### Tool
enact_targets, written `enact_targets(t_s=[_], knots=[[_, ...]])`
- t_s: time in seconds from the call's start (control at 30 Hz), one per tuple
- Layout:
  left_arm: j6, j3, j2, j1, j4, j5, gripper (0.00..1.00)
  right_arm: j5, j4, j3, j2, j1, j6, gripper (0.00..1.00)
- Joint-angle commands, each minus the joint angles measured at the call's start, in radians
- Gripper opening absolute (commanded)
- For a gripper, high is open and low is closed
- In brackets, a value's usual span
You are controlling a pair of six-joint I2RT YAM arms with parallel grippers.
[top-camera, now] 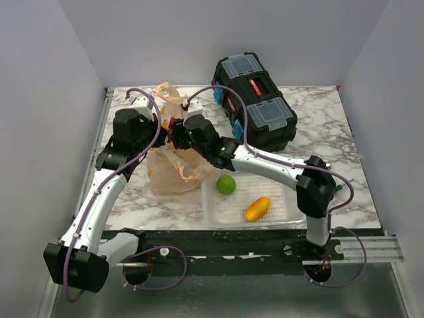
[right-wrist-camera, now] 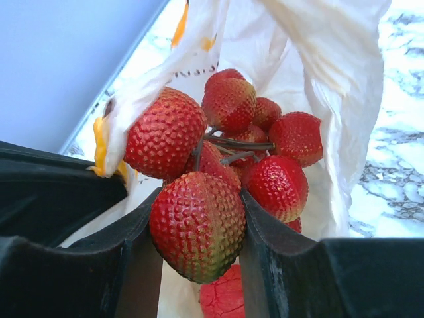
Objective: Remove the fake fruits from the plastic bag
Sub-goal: Take out the fake fruit from the plastic bag, then place the fake fruit in the bin.
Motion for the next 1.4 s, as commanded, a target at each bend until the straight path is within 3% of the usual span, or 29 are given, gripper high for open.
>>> enact_targets(t_s=[0.0, 0.83, 1.37], knots=[[-0.004, 0.019, -0.024, 0.006, 0.008, 0.012, 0.0, 0.005, 0.066, -0.023, -0.114, -0.006, 0.009, 0.02], [0.001, 0.014, -0.028, 0.006, 0.008, -0.038, 0.0, -0.014, 0.128, -0.294, -0.522, -0.007, 0.079, 0.01], [-0.004, 0.02, 0.004, 0.009, 0.005, -0.033, 0.0, 0.281, -0.118, -0.589, -0.932, -0.007, 0.052, 0.01]])
